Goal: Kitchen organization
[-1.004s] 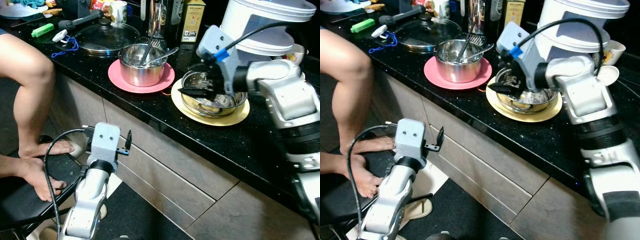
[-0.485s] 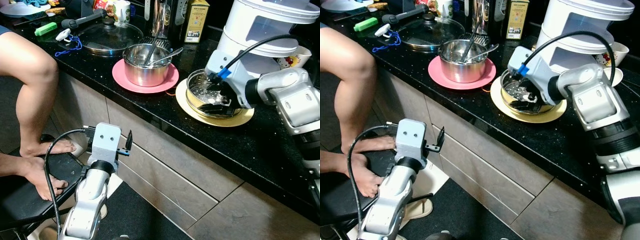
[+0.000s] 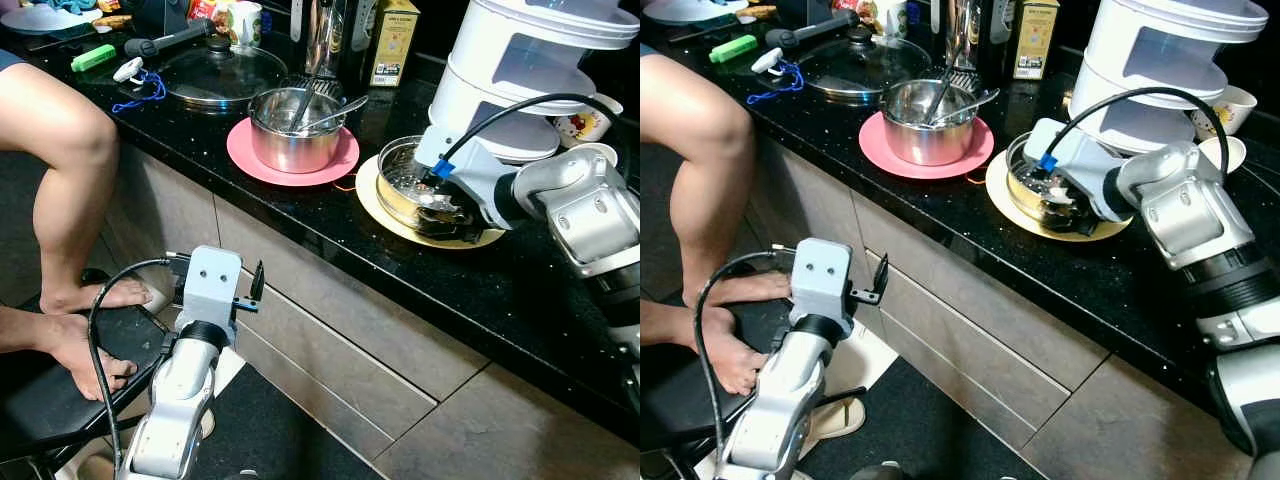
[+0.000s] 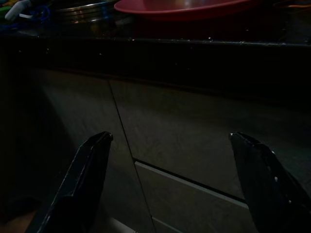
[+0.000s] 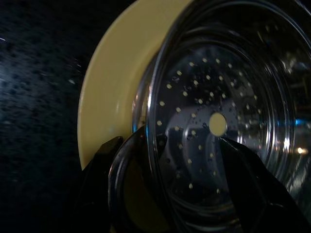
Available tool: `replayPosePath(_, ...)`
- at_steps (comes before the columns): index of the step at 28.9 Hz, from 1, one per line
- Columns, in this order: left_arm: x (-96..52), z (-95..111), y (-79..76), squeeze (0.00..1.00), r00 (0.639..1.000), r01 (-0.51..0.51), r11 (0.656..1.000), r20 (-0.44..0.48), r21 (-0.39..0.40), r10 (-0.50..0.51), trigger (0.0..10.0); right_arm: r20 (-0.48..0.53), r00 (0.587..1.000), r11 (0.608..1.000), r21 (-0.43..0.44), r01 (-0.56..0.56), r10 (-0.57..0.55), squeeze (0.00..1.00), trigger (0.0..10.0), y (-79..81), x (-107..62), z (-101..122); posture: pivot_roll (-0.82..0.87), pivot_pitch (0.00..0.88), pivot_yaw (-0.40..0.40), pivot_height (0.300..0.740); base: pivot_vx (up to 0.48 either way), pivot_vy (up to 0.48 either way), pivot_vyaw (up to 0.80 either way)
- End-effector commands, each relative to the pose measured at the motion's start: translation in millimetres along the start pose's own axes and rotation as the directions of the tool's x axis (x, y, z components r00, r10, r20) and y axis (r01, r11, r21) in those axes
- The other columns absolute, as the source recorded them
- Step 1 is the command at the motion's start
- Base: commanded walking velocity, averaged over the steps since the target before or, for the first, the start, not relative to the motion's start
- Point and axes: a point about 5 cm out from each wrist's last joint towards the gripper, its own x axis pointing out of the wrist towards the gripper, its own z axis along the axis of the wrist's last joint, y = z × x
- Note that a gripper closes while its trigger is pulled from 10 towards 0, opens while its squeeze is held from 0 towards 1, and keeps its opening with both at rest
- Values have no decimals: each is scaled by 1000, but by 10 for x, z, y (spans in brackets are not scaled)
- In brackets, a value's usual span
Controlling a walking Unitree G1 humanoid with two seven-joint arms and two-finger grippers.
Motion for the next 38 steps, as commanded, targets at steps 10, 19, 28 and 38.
replayPosePath(10,-11,-33,-24,0,1000,4,1000,-22,4,-4,10000,-28,1000,996,-93,10,-13,0,10000,-51,-28,37,64,36,-86,732,0,0,0)
replayPosePath(19,-6,-29,-16,0,1000,3,1000,-22,4,-3,10000,-41,999,992,-125,18,-23,0,10000,-82,-35,27,62,39,-85,732,0,0,0)
replayPosePath(28,-6,-31,-13,0,1000,5,1000,-23,4,-5,10000,20,998,986,-157,-58,62,0,10000,-17,-68,103,61,39,-84,732,0,0,0)
replayPosePath(38,-2,-30,-14,0,1000,4,1000,-21,2,-4,10000,15,997,982,-176,-69,73,0,10000,14,-53,114,61,39,-84,732,0,0,0)
